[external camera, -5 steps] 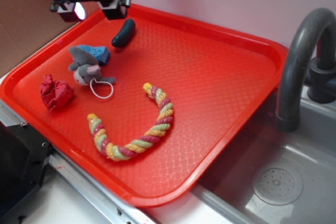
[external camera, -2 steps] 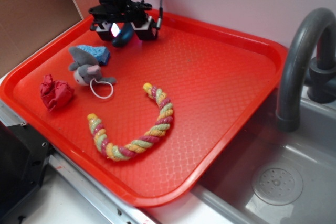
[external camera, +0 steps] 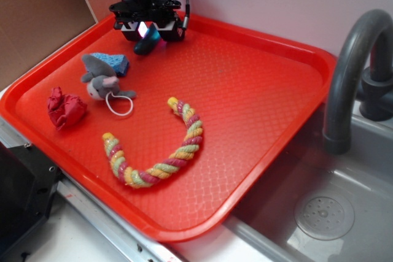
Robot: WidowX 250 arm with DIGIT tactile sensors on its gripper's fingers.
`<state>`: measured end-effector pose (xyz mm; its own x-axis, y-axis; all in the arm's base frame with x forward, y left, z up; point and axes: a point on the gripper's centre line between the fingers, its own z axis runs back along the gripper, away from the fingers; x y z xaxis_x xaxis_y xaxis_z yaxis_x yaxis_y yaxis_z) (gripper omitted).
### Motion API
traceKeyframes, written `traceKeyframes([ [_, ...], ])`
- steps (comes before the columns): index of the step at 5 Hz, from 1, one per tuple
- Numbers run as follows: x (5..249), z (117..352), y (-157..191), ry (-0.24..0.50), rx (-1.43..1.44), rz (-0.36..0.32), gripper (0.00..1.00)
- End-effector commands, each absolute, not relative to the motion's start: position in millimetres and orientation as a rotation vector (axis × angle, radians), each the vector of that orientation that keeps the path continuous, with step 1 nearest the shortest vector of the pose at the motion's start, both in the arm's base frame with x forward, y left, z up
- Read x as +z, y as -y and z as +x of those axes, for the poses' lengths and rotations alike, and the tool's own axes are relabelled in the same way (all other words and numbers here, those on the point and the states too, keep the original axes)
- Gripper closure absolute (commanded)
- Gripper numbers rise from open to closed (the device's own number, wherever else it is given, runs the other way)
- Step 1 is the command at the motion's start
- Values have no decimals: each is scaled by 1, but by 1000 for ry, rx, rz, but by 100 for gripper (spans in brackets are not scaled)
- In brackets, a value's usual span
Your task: Grab the plastic pickle.
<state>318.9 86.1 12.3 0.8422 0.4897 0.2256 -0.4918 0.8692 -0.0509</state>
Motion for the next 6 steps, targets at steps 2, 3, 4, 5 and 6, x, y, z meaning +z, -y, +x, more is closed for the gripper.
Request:
traceKeyframes([
  [2, 65, 298, -82, 219, 678, 17, 100],
  [3, 116, 288, -72, 170, 699, -93, 100],
  [4, 158, 273, -49, 189, 686, -117, 100],
  [5, 197, 260, -32, 192, 636, -161, 100],
  [6, 215, 237, -26, 252, 627, -153, 100],
])
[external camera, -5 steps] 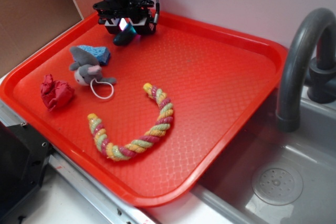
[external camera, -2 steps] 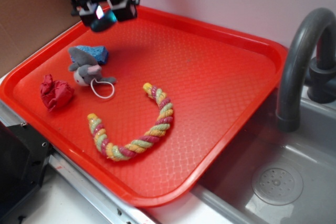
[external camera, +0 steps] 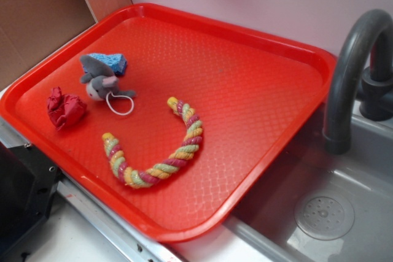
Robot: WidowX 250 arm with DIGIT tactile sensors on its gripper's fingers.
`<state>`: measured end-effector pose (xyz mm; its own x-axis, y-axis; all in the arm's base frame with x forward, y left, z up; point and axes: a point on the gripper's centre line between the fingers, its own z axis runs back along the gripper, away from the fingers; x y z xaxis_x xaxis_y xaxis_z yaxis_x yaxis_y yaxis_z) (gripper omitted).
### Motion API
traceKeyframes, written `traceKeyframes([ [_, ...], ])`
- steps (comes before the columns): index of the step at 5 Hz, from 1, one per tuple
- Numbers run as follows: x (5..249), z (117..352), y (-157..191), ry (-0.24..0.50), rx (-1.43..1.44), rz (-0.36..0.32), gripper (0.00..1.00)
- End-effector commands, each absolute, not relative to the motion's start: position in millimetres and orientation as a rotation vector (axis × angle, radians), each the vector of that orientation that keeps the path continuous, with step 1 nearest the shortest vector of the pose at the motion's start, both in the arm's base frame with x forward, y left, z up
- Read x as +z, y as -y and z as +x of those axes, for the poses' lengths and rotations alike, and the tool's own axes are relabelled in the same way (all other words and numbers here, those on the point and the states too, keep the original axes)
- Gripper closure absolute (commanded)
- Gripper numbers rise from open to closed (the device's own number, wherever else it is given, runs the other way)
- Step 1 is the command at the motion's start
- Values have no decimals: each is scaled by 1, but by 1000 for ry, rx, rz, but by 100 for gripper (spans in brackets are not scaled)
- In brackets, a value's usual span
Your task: Grab the plastic pickle.
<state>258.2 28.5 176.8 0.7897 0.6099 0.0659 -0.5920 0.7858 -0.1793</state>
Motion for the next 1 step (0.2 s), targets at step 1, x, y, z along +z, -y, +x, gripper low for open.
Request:
traceKeyframes([
  [1, 212, 237, -36, 280, 597, -173, 100],
])
